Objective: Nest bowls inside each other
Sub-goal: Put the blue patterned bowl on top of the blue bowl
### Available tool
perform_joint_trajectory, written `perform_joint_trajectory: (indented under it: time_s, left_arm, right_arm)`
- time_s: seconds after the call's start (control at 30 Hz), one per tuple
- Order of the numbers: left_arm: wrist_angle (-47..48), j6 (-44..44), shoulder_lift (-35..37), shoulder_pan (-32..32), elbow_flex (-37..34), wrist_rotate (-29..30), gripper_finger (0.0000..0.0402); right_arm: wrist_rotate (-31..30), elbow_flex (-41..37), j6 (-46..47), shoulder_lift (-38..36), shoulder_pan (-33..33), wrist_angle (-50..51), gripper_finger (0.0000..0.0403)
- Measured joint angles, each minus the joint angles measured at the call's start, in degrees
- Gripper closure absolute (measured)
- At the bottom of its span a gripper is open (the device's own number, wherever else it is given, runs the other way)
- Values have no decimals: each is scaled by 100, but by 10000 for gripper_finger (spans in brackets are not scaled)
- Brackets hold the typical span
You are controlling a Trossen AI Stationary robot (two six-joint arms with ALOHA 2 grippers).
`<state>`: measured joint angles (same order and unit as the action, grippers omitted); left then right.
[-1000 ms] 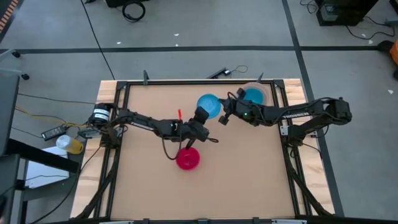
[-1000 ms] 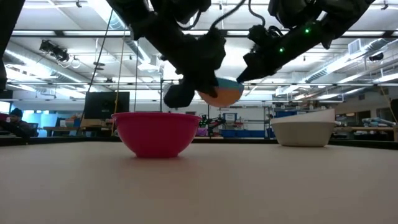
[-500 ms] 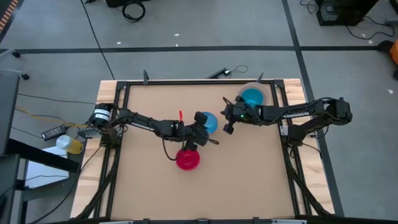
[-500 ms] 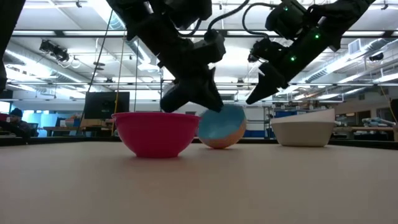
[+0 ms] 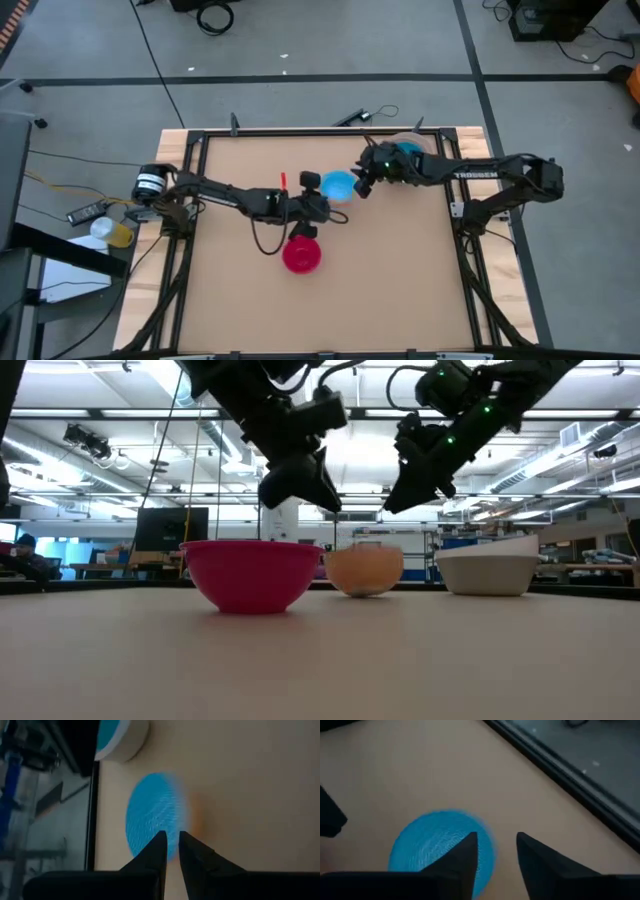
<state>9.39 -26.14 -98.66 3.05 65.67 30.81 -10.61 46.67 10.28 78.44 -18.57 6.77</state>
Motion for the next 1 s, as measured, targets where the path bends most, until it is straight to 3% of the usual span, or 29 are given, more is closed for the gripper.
perform_joint_trajectory:
  time_s: [0.13,0.27,0.63,1.0]
  left_arm:
    - [247,531,206,-106,-2,0,351]
    - [555,1015,359,-184,-2,-35,351]
    - [929,1578,401,-141,-446,-319,351]
    - [47,2265,434,-424,-1313,-494,351]
  right_arm:
    - [516,536,148,356,-260,680,231]
    - [1032,832,324,979,-441,1097,226]
    - [1428,1160,109,2275,-461,1048,228]
    - [1491,1249,-98,2499,-493,1110,257]
